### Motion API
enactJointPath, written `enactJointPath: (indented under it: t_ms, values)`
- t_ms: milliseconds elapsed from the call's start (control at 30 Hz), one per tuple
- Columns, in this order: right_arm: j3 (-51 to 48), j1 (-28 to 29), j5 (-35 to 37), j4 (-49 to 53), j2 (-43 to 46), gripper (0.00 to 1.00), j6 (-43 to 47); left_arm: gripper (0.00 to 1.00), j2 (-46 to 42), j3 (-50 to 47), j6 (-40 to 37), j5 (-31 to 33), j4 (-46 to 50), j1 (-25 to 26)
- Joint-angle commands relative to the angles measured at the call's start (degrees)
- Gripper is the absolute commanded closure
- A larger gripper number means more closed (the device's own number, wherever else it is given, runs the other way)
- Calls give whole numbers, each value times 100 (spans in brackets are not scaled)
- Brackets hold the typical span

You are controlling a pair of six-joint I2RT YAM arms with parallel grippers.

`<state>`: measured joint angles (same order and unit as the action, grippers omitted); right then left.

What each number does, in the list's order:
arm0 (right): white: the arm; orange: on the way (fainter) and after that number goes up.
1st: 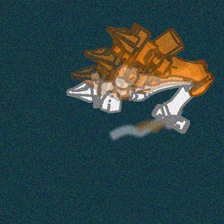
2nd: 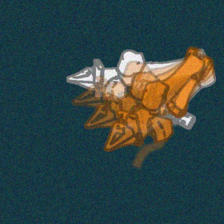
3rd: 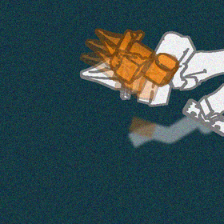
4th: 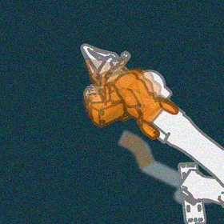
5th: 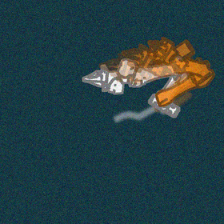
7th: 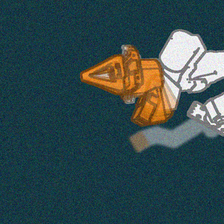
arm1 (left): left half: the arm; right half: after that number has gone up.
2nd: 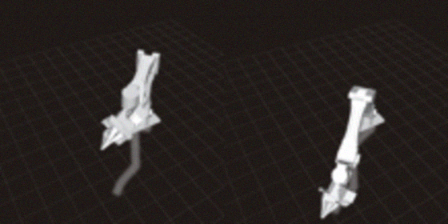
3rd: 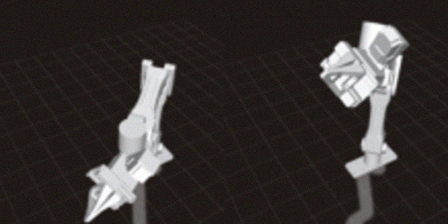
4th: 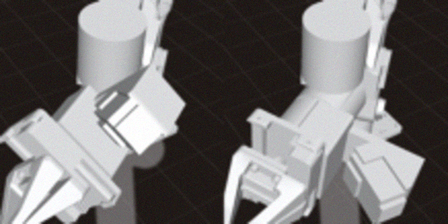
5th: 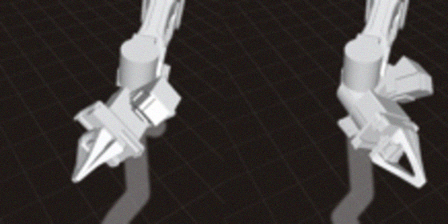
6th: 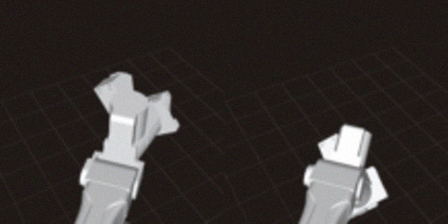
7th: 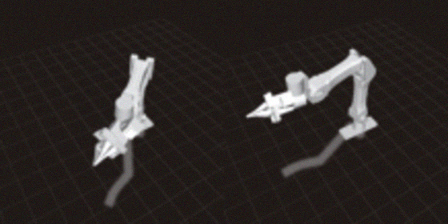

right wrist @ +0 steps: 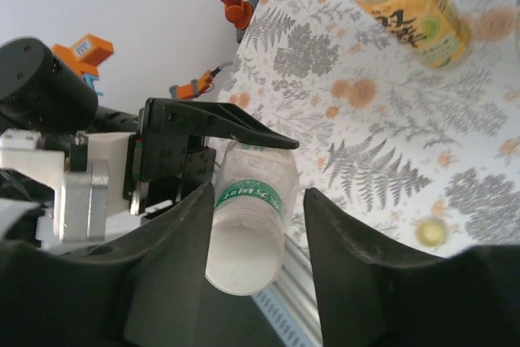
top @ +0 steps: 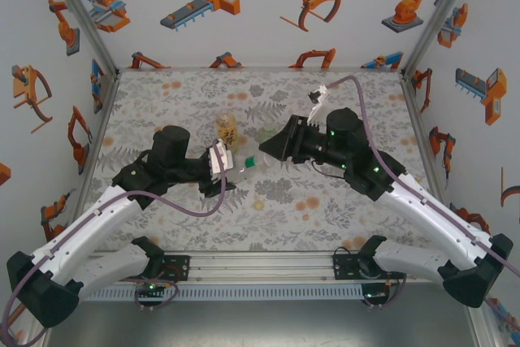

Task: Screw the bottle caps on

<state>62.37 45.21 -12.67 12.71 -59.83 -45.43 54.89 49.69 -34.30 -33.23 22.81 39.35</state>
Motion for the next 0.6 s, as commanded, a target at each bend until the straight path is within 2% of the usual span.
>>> enactJointPath:
  t_ms: [0, 167, 400, 567]
  values:
    - [208, 33, -270, -75, 223, 45, 1093, 100, -36, 49, -68, -468, -106, 34]
    - [193, 40, -1230, -334, 413, 43, 2349, 100, -9, 102, -136, -755, 24, 29]
    - [58, 40, -3021, -221, 657, 44, 4630, 100, 124, 222, -260, -1216, 297, 36]
    - [323, 40, -3129, 623, 558, 43, 5717, 100, 155, 265, -296, -1280, 382, 36]
